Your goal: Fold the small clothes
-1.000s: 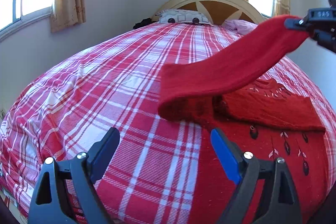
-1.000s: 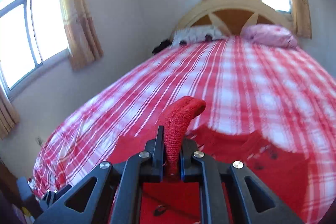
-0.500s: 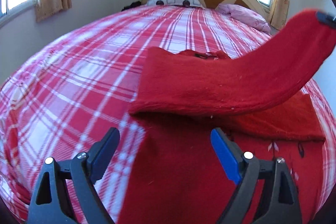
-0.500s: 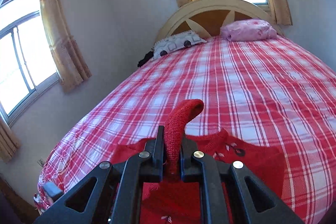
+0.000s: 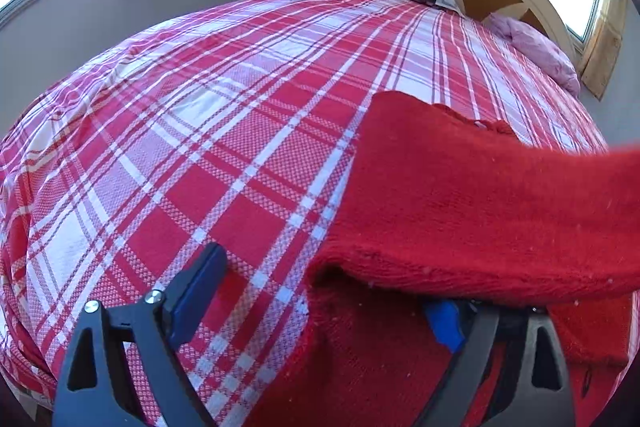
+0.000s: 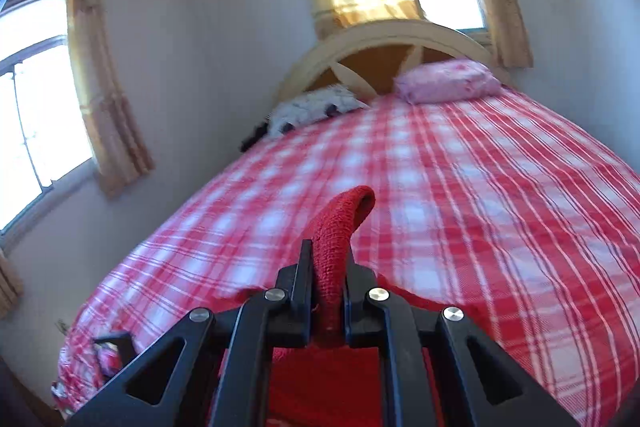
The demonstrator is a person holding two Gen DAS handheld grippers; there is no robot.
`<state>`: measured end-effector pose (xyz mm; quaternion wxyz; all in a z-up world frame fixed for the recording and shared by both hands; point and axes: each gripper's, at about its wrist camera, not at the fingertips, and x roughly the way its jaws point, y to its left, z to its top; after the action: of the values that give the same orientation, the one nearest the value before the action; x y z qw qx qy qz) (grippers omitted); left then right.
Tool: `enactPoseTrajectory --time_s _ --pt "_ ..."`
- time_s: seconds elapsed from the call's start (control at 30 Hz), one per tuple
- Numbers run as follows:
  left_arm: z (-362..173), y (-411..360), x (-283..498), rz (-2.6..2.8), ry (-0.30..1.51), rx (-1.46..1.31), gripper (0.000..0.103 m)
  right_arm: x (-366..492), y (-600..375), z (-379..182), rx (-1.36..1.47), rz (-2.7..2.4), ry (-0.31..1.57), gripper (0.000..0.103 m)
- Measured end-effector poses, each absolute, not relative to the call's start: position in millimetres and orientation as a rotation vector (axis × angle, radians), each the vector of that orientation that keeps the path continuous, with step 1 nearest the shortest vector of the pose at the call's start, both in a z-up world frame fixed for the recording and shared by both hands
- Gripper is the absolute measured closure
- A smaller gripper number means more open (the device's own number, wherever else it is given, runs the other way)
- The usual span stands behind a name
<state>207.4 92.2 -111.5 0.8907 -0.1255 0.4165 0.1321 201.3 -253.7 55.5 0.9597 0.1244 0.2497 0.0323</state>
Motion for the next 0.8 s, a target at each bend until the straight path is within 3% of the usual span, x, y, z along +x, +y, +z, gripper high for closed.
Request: enactPoseTrajectory --time_s 0.33,0.57,0.7,0.8 --pt "-113 90 208 0.277 0.874 -0.249 0.005 197 -320 -92 0.289 -0.175 0.809 0.093" --pt "-112 89 207 0.270 0.882 -0.236 0.004 195 -321 -96 0.289 -0.164 0.791 0.091" --pt "-106 92 185 0.272 0.892 -0.140 0.004 184 -322 -84 0.303 -0.117 0.790 0.086" --pt "-93 103 163 0.262 0.846 -0.114 0.004 157 -329 -64 0.343 -0.124 0.706 0.074"
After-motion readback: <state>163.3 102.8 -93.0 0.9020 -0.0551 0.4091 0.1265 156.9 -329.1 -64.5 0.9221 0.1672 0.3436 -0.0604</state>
